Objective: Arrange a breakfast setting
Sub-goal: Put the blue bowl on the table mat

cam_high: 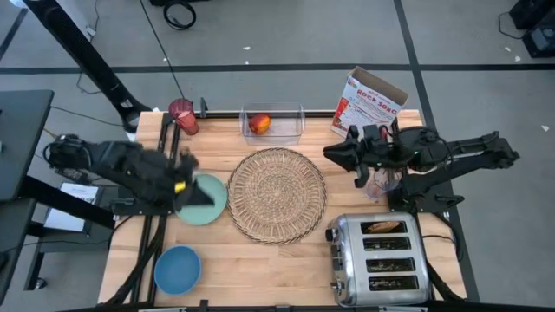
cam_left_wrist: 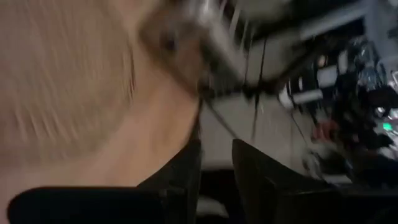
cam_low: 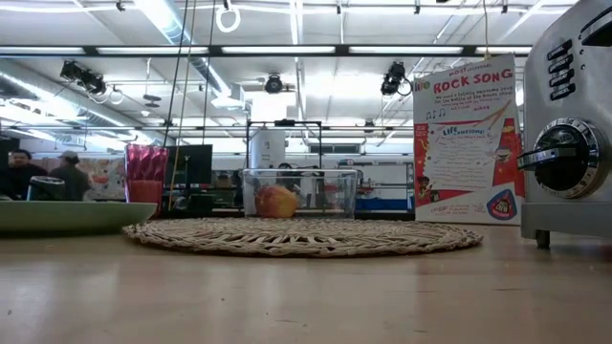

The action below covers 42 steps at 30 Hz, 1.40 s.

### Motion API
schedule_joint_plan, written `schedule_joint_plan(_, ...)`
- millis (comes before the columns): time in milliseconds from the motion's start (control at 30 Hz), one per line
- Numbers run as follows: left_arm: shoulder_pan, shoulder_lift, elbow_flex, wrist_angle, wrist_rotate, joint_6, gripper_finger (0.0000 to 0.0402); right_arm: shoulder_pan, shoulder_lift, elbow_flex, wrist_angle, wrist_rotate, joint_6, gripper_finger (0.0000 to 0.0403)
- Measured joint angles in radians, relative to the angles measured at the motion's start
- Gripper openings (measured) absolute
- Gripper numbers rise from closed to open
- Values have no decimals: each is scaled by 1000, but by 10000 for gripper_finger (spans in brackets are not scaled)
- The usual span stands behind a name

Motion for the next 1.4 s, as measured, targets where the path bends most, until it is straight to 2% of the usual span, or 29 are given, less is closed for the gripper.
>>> schedule_joint_plan(267,-348,120,0,-45,-29,-410,88,0,57,0,-40,0,-38,83)
schedule_joint_plan(400,-454,199,0,-108,-48,-636,102,6,47,0,-160,-70,-39,117)
schedule_joint_plan(533,-524,271,0,-197,6,-861,134,37,37,0,-249,-124,-62,161)
schedule_joint_plan(600,-541,301,0,-237,17,-920,156,57,36,0,-272,-137,-63,180)
schedule_joint_plan(733,-542,366,0,-269,16,-988,196,103,27,0,-315,-183,-89,201)
schedule_joint_plan(833,-535,429,0,-255,16,-1005,209,137,22,0,-359,-203,-115,203)
schedule_joint_plan(1033,-507,573,0,-187,30,-1010,204,182,15,0,-462,-205,-116,202)
schedule_joint_plan(1233,-487,686,0,-133,71,-990,197,209,-3,0,-462,-202,-97,201)
schedule_joint_plan(1400,-484,760,0,-106,86,-994,197,206,-13,0,-461,-195,-164,201)
